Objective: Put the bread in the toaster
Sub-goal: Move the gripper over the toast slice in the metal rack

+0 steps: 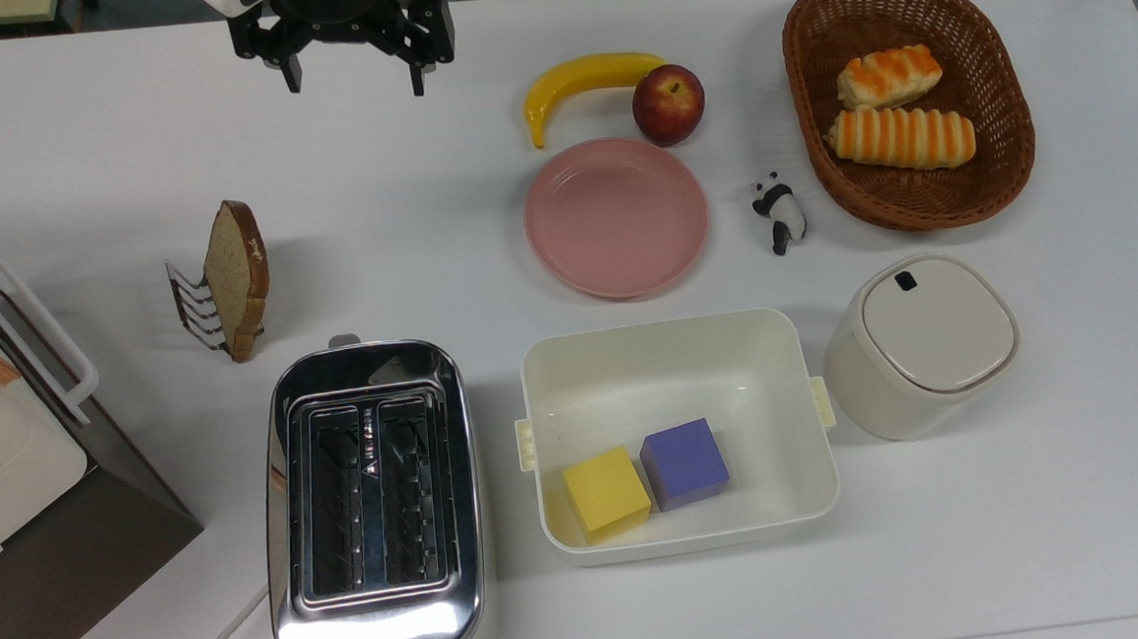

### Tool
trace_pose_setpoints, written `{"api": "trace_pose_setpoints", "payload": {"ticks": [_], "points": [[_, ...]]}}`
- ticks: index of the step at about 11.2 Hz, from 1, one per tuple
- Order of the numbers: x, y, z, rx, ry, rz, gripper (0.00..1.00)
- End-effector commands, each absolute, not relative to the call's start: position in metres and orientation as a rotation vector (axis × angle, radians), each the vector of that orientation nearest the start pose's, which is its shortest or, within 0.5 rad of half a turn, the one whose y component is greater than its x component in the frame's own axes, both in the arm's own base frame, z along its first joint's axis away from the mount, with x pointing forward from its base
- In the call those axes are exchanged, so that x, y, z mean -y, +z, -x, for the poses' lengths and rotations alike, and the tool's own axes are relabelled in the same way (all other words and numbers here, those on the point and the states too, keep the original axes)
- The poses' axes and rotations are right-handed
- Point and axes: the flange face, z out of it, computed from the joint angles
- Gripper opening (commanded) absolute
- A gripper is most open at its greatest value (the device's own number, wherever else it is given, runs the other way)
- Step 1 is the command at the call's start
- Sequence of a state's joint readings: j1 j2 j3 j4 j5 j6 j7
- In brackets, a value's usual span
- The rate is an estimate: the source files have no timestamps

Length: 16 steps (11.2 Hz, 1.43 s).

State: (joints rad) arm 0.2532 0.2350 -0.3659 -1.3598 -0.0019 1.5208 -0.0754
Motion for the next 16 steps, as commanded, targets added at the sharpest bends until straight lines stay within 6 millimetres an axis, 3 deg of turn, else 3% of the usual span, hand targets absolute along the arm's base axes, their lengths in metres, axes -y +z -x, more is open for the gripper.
{"api": "trace_pose_setpoints", "payload": {"ticks": [1,4,6,8,11,15,16], "points": [[0.042,0.601,-0.603,-0.067,0.090,3.212,1.00],[0.057,0.588,-0.606,0.041,0.130,3.224,1.00],[0.089,0.574,-0.607,0.162,0.168,3.217,1.00],[0.114,0.538,-0.620,0.230,0.164,3.252,1.00],[0.133,0.485,-0.632,0.278,0.172,3.337,1.00],[0.157,0.435,-0.644,0.264,0.223,3.377,1.00],[0.164,0.435,-0.645,0.268,0.200,3.387,0.89]]}}
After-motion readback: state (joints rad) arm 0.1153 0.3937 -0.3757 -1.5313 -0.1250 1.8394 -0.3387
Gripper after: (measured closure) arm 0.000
